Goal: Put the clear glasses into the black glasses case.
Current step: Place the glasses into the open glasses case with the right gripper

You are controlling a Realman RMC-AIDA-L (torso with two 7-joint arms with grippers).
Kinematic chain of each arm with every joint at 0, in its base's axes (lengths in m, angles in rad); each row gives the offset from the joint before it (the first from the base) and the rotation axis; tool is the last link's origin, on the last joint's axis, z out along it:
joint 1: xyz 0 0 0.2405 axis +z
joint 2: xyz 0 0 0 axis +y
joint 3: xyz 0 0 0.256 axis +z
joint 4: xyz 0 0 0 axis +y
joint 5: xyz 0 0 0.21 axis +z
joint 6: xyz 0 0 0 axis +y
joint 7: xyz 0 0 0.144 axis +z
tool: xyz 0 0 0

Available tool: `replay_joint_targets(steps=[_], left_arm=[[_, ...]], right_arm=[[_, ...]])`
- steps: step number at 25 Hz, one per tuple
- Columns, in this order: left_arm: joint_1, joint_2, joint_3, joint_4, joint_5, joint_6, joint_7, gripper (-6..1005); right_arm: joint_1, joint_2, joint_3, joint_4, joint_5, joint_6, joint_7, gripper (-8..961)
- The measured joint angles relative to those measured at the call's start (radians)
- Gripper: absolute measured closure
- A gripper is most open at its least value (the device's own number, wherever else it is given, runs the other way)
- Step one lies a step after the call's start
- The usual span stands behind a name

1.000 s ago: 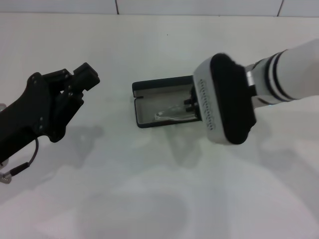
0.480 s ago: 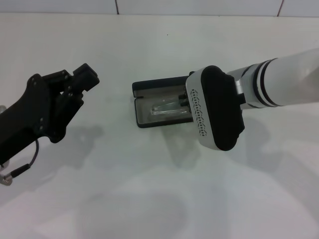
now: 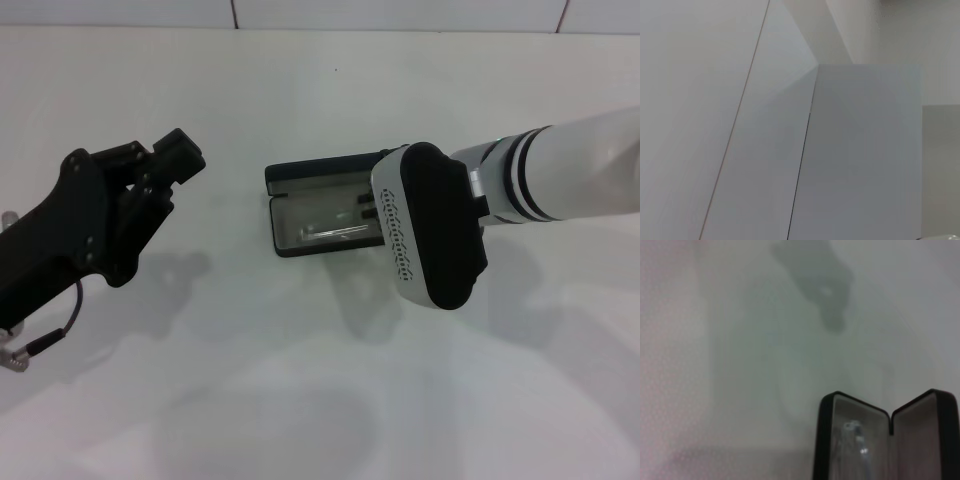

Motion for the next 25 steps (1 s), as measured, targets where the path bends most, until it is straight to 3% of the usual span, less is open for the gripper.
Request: replay_joint_targets(steps=[6, 11, 16, 25], left_arm=[[0.004, 0.0, 0.0, 0.0, 0.001, 0.003, 0.0, 933], [0.009, 0.0, 0.0, 0.0, 0.002, 0.007, 0.0, 933], [0.01, -0.001, 0.004, 0.0, 0.003, 0.008, 0.0, 933], [0.014, -0.001, 0.002, 0.0, 0.004, 0.008, 0.0, 933]], right_arm=[[-0.007, 0.0, -0.009, 0.002, 0.001, 0.038, 0.001, 861], [-0.016, 0.0, -0.027, -0.002, 0.008, 0.042, 0.008, 756], [-0.043, 0.0, -0.032, -0.025, 0.009, 0.041, 0.02, 752], [-0.226, 0.0, 0.017, -0.272, -0.001, -0.083, 0.077, 758]])
